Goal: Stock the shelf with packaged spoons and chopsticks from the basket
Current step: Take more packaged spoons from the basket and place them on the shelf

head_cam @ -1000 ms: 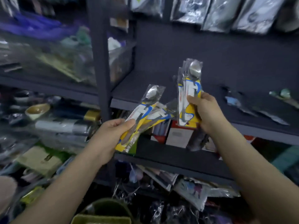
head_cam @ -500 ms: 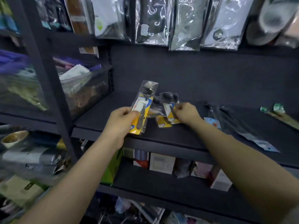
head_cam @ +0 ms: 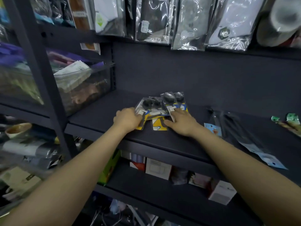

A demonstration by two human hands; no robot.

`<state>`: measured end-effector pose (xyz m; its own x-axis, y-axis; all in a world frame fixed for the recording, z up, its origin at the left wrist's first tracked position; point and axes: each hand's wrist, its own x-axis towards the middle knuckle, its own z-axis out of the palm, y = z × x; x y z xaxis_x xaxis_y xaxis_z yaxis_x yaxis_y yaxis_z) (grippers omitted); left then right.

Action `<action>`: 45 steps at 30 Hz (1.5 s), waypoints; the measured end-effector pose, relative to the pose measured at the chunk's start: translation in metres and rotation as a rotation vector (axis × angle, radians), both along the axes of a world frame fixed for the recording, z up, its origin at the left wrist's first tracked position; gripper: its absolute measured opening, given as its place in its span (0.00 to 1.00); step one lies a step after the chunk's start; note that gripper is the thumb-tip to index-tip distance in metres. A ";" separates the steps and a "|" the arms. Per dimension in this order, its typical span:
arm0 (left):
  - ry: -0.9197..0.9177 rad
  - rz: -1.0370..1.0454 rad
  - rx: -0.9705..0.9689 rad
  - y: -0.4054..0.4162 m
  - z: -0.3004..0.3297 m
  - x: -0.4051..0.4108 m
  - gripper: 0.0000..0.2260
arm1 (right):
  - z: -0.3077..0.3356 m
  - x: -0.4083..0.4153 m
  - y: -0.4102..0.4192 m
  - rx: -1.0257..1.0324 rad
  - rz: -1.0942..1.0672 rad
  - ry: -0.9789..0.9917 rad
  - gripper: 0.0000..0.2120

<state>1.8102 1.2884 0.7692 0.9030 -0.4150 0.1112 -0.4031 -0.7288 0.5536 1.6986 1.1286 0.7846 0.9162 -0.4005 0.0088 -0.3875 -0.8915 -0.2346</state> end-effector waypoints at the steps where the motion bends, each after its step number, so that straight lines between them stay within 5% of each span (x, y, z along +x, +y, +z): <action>1: -0.004 -0.022 0.065 -0.001 0.000 0.001 0.17 | -0.002 0.000 0.001 -0.011 0.023 0.030 0.29; 3: 0.034 -0.120 0.084 0.001 0.001 0.001 0.24 | -0.004 0.002 0.005 0.004 0.081 0.031 0.30; 7: 0.194 -0.276 -0.239 0.027 0.003 -0.006 0.27 | -0.009 0.005 0.017 0.069 0.114 0.010 0.28; 12: -0.307 -0.360 -0.199 0.087 -0.004 -0.015 0.21 | -0.006 0.002 0.067 0.001 0.241 -0.456 0.23; 16: -0.512 -0.337 -0.279 0.173 -0.033 -0.027 0.14 | -0.009 -0.014 0.148 0.007 0.585 -0.507 0.15; 22: -0.081 -0.048 -0.107 0.315 -0.157 -0.030 0.14 | -0.104 0.007 0.257 0.254 0.708 -0.139 0.12; 27: 0.376 0.111 0.087 0.405 -0.292 -0.062 0.12 | -0.287 0.021 0.337 0.498 0.649 0.447 0.10; 32: 0.653 0.182 0.291 0.446 -0.423 -0.091 0.28 | -0.477 0.001 0.390 0.528 0.413 0.778 0.10; 36: 0.684 0.197 0.405 0.452 -0.499 -0.090 0.19 | -0.599 -0.009 0.415 0.454 0.357 0.896 0.08; 39: 0.616 0.266 0.331 0.450 -0.544 -0.091 0.25 | -0.665 -0.005 0.427 0.409 0.311 0.876 0.11; 45: 0.574 0.150 0.347 0.439 -0.591 -0.076 0.17 | -0.729 -0.001 0.440 0.482 0.255 0.845 0.31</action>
<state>1.7340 1.7275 0.1783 0.8296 -0.2063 -0.5188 0.0035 -0.9273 0.3742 1.6974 1.5690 0.0554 0.6062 0.0195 -0.7951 -0.4041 -0.8535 -0.3290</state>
